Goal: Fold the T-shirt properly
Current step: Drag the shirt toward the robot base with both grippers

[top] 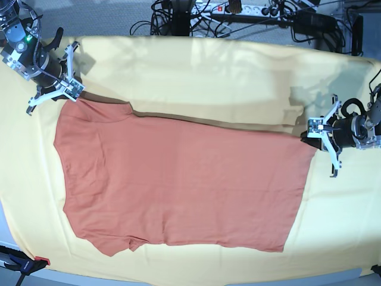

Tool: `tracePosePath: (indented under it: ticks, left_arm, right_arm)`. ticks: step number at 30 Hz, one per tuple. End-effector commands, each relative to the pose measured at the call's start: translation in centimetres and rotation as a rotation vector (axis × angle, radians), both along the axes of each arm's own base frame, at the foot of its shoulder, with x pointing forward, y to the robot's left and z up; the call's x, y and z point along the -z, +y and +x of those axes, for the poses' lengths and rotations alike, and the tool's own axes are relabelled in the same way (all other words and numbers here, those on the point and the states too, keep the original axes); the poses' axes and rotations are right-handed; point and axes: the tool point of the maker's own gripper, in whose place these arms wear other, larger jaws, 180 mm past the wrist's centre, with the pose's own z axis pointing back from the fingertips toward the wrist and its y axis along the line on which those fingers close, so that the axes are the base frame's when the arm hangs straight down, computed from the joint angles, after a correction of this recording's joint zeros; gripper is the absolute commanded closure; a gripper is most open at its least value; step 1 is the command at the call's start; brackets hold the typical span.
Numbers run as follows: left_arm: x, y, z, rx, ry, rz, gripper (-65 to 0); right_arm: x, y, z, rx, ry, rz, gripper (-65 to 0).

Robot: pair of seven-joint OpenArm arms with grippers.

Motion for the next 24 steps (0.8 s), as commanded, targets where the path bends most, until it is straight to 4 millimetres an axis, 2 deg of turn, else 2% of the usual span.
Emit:
tracePosePath:
  ticks: [1, 5, 8, 13, 16, 19, 24]
  left_arm:
    - [-1.5, 0.3, 0.5, -0.002, -0.026, -0.007, 0.0]
    - [-1.8, 0.0, -0.5, -0.003, 0.001, -0.037, 0.0]
    - [-1.3, 0.1, -2.2, 0.013, 0.038, -0.025, 0.0]
    - [-0.1, -0.2, -6.1, 0.063, 0.123, -0.001, 0.0]
    - [0.5, 0.0, -8.7, 0.091, 0.183, 0.021, 0.0]
    - [0.8, -0.1, -11.1, 0.123, 0.238, 0.037, 0.0]
    - [0.6, -0.4, -13.6, 0.172, 0.282, 0.07, 0.0]
  right_arm:
    - [-0.7, -0.4, 0.4, -0.009, -0.014, -0.028, 0.0]
    - [0.1, -1.6, -0.8, 0.02, 0.048, -0.093, 0.0]
    - [0.3, -1.6, -2.4, 0.02, 0.088, -0.122, 0.0]
    - [-0.4, -0.7, -4.4, -0.017, 0.08, -0.157, 0.0]
    - [-0.7, -1.2, -5.3, -0.018, 0.054, -0.219, 0.0]
    - [-0.1, -1.6, -6.8, -0.016, 0.087, -0.243, 0.0]
    - [0.6, -2.4, -8.7, 0.006, 0.152, -0.282, 0.0]
